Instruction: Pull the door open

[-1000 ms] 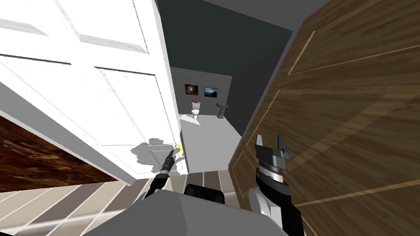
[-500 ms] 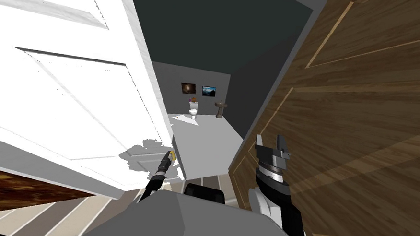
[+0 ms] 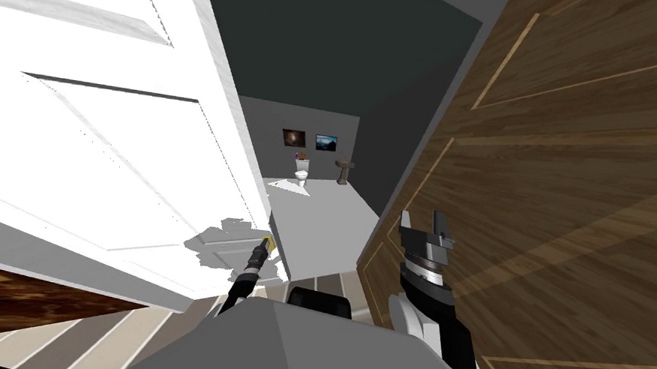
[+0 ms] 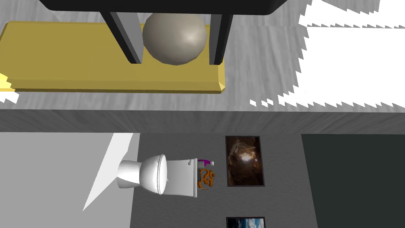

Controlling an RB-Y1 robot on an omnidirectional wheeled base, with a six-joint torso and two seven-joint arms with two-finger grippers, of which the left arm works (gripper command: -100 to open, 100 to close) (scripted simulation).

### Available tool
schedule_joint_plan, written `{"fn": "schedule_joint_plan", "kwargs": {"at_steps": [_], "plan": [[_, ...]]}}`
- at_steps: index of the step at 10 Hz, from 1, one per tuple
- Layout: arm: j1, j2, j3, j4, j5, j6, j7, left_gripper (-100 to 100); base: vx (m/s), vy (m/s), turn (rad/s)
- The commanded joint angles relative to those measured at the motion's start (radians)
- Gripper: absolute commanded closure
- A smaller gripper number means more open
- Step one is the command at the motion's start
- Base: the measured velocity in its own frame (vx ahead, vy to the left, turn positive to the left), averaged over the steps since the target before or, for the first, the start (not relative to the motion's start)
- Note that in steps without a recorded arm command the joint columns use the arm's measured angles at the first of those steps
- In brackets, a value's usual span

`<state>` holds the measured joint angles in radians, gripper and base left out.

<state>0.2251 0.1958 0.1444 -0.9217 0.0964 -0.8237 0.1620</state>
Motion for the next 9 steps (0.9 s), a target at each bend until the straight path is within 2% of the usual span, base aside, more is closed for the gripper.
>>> {"fn": "schedule_joint_plan", "kwargs": {"at_steps": [1,4,9], "plan": [[0.000,0.001,0.002,-0.001,0.001,-0.002,0.001,100,0.000,0.000,0.000],[0.023,0.025,-0.024,-0.008,-0.012,-0.019,0.031,100,-0.155,0.027,-0.110],[0.066,0.071,-0.068,-0.023,-0.034,-0.053,0.089,100,-0.215,0.020,-0.115]]}}
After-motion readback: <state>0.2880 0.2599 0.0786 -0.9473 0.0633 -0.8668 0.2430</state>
